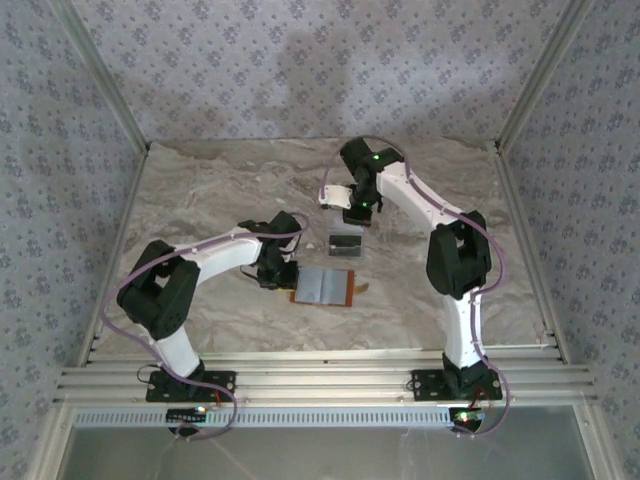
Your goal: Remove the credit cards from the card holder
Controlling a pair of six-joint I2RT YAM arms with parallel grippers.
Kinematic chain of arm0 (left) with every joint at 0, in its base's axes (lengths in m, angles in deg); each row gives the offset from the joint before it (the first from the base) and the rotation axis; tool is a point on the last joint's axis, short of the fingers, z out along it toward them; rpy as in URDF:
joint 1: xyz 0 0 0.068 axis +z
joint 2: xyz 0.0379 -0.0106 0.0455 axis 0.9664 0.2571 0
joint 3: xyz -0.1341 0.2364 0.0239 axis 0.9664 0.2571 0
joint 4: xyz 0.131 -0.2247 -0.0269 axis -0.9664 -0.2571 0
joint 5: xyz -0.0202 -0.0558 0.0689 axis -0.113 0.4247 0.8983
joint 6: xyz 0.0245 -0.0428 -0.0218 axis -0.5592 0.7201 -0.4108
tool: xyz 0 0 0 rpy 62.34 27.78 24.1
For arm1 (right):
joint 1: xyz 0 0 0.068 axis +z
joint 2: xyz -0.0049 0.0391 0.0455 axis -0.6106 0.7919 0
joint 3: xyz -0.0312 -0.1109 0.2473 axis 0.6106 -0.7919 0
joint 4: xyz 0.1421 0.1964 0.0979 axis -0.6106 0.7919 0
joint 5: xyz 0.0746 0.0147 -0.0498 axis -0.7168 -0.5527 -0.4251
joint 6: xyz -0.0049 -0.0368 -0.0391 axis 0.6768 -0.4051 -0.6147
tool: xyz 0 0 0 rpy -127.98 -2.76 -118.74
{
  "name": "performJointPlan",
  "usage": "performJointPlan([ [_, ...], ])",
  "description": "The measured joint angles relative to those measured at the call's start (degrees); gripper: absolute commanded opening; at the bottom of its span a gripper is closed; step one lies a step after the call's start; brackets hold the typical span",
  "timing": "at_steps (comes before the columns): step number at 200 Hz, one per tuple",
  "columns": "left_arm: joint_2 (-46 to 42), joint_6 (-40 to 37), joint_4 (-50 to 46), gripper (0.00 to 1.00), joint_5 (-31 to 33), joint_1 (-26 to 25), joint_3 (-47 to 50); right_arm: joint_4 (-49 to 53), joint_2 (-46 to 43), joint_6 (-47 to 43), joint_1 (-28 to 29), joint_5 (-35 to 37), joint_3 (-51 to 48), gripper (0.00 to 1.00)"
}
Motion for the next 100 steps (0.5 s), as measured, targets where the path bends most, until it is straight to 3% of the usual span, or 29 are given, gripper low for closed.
performJointPlan([
  [100,0.02,0.72,0.98,0.19,-2.56,-0.96,0.31,1.09,5.57,-2.16,1.36,-1.27,1.11,0.01],
])
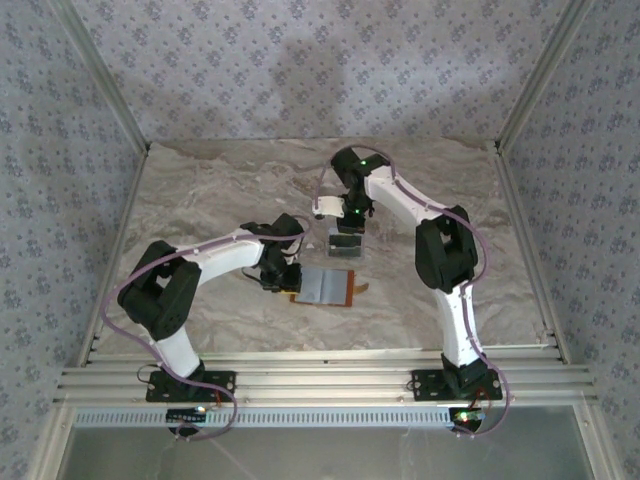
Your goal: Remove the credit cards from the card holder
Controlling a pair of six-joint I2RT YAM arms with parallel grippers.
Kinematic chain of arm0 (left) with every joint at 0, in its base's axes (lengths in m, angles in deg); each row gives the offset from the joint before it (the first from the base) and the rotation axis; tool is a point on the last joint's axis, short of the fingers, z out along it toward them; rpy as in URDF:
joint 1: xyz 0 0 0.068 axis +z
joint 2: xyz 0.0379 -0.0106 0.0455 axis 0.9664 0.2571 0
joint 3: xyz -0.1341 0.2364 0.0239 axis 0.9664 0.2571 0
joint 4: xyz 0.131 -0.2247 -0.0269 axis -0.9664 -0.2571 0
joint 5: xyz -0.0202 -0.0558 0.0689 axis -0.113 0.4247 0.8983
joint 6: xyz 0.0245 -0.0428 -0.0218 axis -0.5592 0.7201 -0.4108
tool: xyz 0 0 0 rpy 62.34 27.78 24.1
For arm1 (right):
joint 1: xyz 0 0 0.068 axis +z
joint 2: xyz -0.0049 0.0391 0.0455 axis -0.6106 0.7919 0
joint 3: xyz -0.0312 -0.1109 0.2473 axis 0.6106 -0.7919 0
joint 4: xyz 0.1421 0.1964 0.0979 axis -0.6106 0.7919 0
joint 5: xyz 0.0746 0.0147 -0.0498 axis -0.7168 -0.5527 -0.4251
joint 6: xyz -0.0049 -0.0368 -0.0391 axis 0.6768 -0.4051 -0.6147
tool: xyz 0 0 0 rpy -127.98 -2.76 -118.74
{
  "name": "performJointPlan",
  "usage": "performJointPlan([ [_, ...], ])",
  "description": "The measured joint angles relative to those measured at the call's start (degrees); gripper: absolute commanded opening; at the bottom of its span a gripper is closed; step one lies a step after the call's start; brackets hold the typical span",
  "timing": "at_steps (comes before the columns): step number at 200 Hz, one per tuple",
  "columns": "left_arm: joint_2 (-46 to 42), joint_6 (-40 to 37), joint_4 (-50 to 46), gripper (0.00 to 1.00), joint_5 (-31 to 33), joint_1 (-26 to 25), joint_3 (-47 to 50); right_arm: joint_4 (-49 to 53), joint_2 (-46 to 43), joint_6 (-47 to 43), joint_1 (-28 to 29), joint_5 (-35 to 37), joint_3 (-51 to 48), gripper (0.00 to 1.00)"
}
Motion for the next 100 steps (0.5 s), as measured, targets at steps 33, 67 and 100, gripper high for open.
performJointPlan([
  [33,0.00,0.83,0.85,0.20,-0.87,-1.03,0.00,0.04,0.20,-0.48,-0.15,-0.70,0.09,0.25],
  [67,0.00,1.49,1.36,0.19,-1.38,-1.44,0.52,-1.46,0.22,-0.55,-0.20,-1.05,0.09,0.37],
  [100,0.00,2.19,1.97,0.19,-1.66,-2.12,1.29,-9.05,-2.38,-0.22,-0.20,1.18,-4.35,0.40],
])
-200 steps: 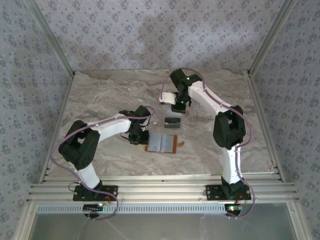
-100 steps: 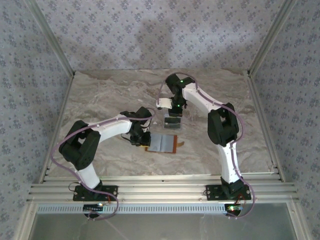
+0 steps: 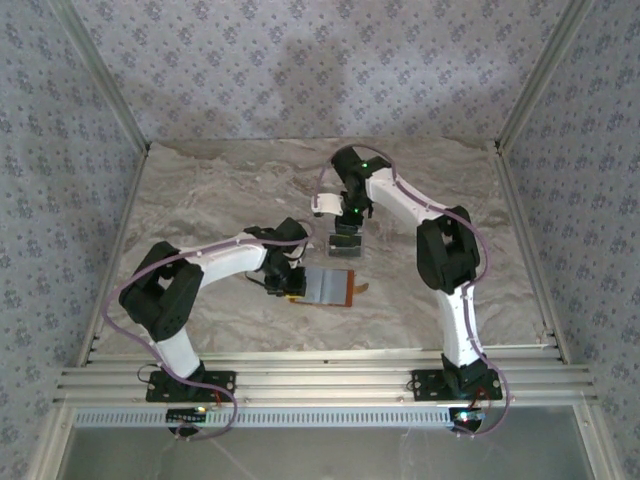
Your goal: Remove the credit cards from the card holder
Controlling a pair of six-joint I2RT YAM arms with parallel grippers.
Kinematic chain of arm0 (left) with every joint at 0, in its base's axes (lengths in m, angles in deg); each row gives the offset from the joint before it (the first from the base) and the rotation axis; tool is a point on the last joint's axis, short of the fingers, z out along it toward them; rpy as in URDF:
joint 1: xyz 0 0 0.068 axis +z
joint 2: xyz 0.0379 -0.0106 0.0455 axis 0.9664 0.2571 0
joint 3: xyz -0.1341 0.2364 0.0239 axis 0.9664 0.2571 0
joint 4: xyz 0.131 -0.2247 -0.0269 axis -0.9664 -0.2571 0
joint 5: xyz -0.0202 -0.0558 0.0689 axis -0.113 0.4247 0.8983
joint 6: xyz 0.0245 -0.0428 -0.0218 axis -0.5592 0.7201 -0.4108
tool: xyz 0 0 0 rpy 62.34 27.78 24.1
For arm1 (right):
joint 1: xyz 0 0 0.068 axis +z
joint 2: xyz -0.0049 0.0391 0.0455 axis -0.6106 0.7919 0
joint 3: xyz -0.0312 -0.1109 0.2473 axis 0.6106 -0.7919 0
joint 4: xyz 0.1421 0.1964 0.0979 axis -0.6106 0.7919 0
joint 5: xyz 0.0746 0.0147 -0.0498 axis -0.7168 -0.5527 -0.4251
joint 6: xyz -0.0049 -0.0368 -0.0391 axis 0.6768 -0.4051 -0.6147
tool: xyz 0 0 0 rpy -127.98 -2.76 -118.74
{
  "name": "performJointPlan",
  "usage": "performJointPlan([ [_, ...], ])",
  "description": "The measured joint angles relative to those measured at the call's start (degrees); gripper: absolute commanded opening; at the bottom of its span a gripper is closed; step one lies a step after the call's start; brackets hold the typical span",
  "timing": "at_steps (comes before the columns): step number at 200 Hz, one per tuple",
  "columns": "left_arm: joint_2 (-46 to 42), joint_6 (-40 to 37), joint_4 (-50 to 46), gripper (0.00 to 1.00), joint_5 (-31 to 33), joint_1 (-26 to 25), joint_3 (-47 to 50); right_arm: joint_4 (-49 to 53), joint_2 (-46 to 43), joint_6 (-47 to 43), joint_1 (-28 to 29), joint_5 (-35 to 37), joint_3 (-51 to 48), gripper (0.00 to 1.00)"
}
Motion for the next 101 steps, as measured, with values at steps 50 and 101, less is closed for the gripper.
performJointPlan([
  [50,-0.04,0.17,1.07,0.19,-0.72,-0.83,1.14,-13.42,-10.32,3.50,0.00,7.06,-9.53,0.41],
  [101,-0.66,0.83,2.62,0.19,-1.44,-0.81,2.32,-20.06,-18.58,12.66,0.33,9.29,-15.67,0.42],
])
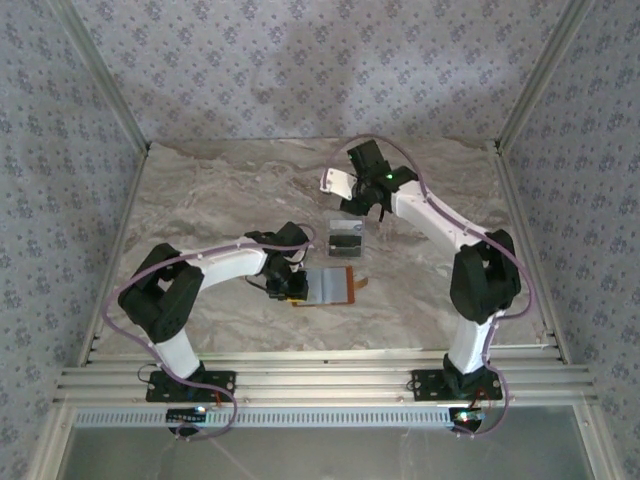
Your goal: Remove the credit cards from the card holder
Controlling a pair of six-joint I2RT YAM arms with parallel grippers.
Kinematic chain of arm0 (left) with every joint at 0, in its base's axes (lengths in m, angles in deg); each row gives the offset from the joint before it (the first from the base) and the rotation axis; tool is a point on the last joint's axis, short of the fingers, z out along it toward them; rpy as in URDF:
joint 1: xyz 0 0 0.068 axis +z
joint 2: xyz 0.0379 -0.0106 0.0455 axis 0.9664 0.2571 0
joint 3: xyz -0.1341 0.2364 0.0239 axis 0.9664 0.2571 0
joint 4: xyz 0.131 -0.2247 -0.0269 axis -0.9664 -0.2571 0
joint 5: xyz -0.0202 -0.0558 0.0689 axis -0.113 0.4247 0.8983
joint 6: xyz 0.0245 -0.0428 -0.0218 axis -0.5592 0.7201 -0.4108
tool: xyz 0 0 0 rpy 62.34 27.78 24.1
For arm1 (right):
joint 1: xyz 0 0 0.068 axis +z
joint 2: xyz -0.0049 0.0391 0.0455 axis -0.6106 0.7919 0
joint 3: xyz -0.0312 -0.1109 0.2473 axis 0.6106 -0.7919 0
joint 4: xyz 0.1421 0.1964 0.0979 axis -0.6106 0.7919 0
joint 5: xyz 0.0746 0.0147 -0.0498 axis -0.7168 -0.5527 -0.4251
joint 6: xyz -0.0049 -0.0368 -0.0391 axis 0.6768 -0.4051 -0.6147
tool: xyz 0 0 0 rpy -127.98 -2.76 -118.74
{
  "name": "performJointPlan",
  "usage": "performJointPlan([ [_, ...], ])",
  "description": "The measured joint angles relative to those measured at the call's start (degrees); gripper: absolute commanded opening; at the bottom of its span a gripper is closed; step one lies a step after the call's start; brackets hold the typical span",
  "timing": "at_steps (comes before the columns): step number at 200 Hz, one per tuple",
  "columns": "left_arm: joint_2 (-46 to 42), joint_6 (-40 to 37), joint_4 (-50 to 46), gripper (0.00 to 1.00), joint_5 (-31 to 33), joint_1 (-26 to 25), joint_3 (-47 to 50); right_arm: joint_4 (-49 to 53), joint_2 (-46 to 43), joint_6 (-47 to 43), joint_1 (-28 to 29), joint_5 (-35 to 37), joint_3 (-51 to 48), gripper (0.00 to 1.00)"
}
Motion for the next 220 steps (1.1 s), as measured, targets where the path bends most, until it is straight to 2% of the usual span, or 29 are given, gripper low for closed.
performJointPlan([
  [16,-0.42,0.39,0.42,0.19,0.07,-0.04,0.37,-1.20,-2.60,5.14,0.28,0.04,-2.78,0.40],
  [36,-1.07,0.44,0.37,0.20,0.90,-0.22,0.42,-3.08,-5.95,13.99,0.76,0.00,-6.82,0.32],
  [68,-3.32,0.83,0.37,0.20,3.06,-0.04,0.42,-7.19,-12.02,33.40,1.42,-1.14,-14.86,0.27],
  [86,-5.22,1.07,0.48,0.20,3.72,0.92,0.42,-7.98,-14.56,45.83,1.99,-2.67,-18.40,0.21],
  [125,-8.66,1.95,2.93,0.20,3.93,5.95,2.40,-8.85,-15.50,67.91,4.79,-7.54,-24.52,0.26],
  [165,-8.94,2.21,4.92,0.20,3.87,11.21,4.48,-8.24,-10.80,79.28,12.04,-10.40,-26.05,0.30],
  [220,-10.80,2.27,7.06,0.20,2.23,16.52,6.71,-6.73,-2.12,85.72,20.24,-10.19,-22.45,0.35],
])
